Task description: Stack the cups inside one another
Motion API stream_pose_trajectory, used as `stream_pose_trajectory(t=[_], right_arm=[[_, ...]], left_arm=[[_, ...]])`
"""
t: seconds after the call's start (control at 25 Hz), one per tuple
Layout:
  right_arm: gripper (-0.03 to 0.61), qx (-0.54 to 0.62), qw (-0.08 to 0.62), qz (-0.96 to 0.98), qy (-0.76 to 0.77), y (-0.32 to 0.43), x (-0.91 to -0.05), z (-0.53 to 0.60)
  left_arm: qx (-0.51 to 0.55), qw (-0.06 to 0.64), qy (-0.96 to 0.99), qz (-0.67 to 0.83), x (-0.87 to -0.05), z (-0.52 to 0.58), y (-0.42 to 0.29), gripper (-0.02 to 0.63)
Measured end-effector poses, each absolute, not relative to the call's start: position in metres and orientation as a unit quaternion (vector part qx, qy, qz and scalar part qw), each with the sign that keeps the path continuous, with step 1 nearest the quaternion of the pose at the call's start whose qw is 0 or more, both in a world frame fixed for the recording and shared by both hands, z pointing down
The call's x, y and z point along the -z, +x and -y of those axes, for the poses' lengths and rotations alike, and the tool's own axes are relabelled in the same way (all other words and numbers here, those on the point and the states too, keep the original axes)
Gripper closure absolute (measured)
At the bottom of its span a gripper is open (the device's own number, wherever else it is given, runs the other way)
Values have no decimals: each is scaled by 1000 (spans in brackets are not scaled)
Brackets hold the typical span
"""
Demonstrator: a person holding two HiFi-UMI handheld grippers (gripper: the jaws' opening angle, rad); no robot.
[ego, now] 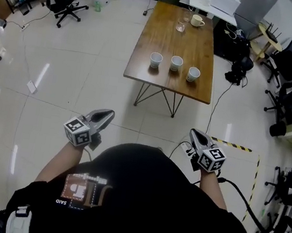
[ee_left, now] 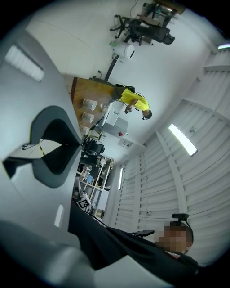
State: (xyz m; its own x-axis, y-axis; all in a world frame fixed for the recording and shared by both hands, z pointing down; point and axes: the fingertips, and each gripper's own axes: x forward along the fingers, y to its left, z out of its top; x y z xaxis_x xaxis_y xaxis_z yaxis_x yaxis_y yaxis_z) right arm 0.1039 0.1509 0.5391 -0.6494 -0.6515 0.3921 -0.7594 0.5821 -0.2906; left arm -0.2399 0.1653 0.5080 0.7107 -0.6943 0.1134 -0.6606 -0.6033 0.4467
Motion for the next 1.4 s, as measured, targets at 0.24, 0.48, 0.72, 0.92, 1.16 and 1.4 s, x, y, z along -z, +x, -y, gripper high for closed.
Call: stream_pose_trajectory(t=[0.24,0.48,0.72,0.92,1.16,1.4], right_arm=[[565,-181,140,915,332,133,-526,-61],[565,-167,138,925,311,154,-517,8],[565,-177,144,917,328,147,-526,55],[565,-173,174,896,369,129,-532,94],[565,-210,164,866,424,121,-538,143],[564,-218,149,861,434,149,-545,174]], left_arm=[[43,224,867,443,-489,-107,-203,612],[35,217,867,447,-479,-51,-161,612],[26,221,879,423,-492,9,-161,612],[15,221,898,380,-505,64,-181,612],[-58,199,924,322,-532,125,-193,612],[-146,126,937,291,-552,174,-163,611]])
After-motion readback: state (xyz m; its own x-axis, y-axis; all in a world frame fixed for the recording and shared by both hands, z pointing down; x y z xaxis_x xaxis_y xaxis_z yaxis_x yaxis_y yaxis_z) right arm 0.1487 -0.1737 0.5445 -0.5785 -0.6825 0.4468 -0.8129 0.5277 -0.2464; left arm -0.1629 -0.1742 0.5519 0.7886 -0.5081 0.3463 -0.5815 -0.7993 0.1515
